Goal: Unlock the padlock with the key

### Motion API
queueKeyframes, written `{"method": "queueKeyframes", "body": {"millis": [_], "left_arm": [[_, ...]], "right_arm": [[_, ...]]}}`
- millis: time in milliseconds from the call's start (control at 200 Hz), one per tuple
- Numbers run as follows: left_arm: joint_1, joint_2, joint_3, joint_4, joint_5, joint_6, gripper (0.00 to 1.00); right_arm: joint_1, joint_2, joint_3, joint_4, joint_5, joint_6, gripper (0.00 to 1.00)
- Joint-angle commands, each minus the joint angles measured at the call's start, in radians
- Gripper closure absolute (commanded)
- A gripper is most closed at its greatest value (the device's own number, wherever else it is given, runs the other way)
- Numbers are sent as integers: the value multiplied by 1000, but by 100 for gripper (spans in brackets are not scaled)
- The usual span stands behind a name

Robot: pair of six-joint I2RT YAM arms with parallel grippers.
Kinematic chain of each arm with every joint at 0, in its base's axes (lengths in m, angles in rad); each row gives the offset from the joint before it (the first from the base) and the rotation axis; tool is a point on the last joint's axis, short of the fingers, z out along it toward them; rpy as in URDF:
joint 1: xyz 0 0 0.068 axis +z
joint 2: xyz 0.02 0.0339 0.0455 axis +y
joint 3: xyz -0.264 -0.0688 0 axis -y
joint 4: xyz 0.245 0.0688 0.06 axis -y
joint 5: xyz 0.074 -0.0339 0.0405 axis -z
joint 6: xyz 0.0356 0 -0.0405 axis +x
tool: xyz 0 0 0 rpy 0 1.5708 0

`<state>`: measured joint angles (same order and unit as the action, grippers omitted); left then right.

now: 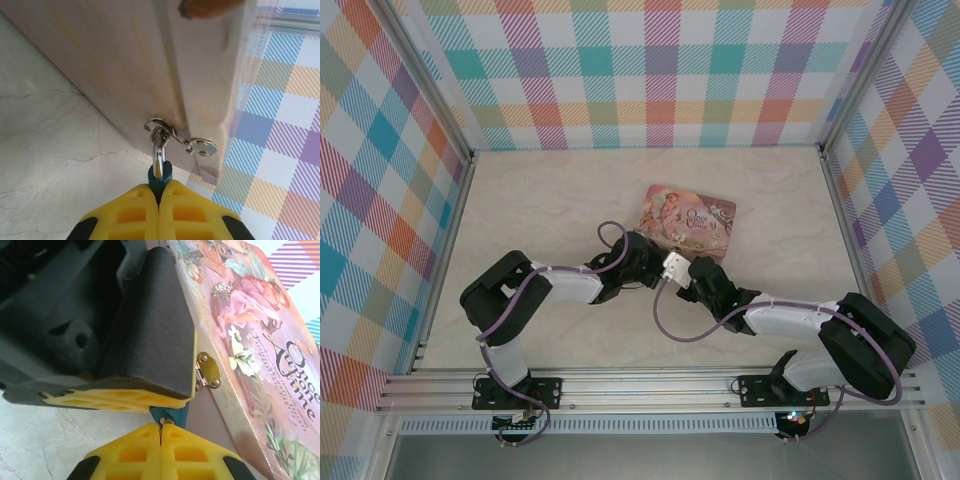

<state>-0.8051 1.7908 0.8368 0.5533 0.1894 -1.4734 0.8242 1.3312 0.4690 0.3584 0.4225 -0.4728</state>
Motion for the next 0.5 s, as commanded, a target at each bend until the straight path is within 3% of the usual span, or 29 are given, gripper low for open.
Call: {"method": "queueKeyframes", "body": {"millis": [0,200,495], "left_arm": [[-9,-18,17,46,30,7,100],[-11,-22,13,48,28,5,100],[-11,-21,17,27,23,14,100]], "right_arm": [[-5,4,95,-57,71,131,100],[-5,29,139,-104,79,320,100],[-5,38,33,34,-3,572,100]]}}
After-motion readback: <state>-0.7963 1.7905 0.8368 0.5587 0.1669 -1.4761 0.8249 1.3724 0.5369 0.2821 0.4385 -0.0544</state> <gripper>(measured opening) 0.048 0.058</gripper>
